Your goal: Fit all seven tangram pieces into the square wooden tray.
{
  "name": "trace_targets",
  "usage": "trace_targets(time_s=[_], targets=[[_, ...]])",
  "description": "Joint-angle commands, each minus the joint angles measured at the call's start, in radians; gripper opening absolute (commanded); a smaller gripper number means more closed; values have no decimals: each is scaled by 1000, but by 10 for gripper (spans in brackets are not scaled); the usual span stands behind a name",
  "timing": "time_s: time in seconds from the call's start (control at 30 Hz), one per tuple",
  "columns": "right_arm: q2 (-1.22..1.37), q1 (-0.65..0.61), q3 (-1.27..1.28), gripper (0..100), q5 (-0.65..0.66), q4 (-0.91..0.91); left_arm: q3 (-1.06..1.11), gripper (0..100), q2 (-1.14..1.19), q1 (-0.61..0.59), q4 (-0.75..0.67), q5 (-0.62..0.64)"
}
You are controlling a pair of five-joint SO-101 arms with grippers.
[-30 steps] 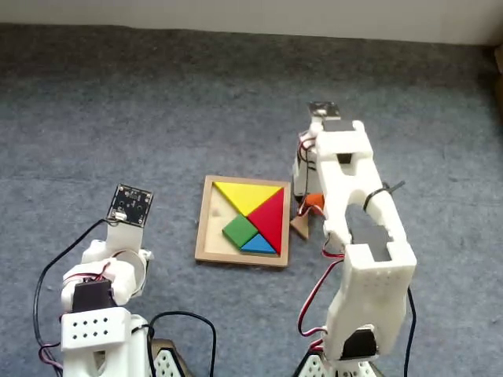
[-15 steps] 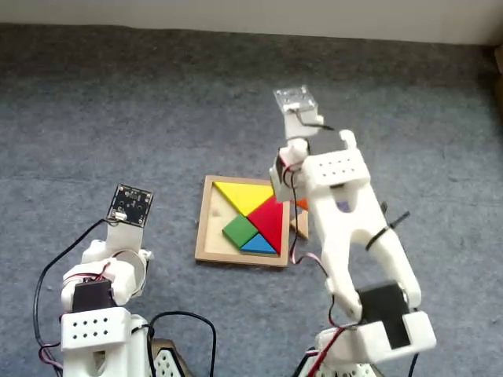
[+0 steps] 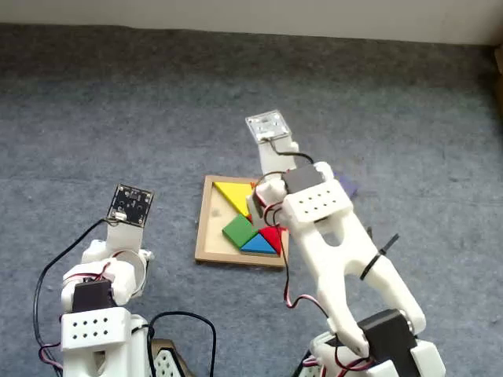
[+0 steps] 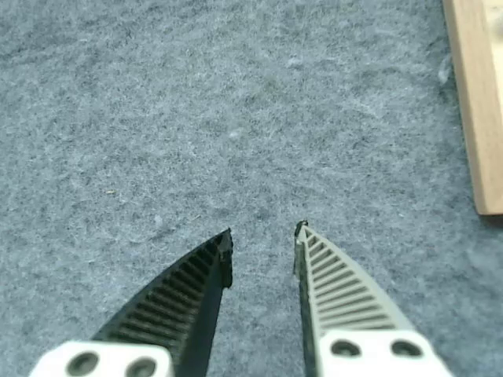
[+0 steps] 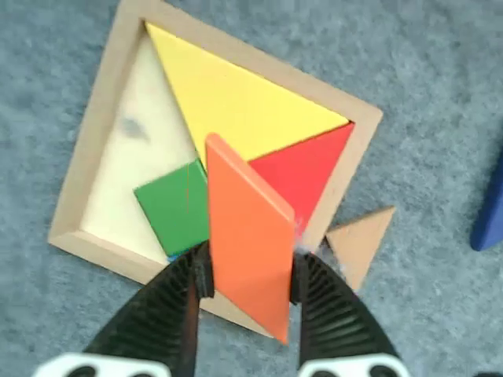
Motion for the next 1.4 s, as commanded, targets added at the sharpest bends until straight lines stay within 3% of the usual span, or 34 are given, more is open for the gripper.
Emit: trace_targets(time_s=[0.0, 0.3, 1.27, 1.37], targets=[[38, -81, -10, 41, -147, -111, -7, 148, -13, -13, -14, 3], [170, -156, -25, 41, -158, -180, -7, 148, -13, -13, -12, 3], [171, -120, -27, 41, -160, -185, -7, 148, -13, -12, -14, 3], [171, -120, -22, 41, -227, -228, -7, 148, -13, -12, -14, 3]])
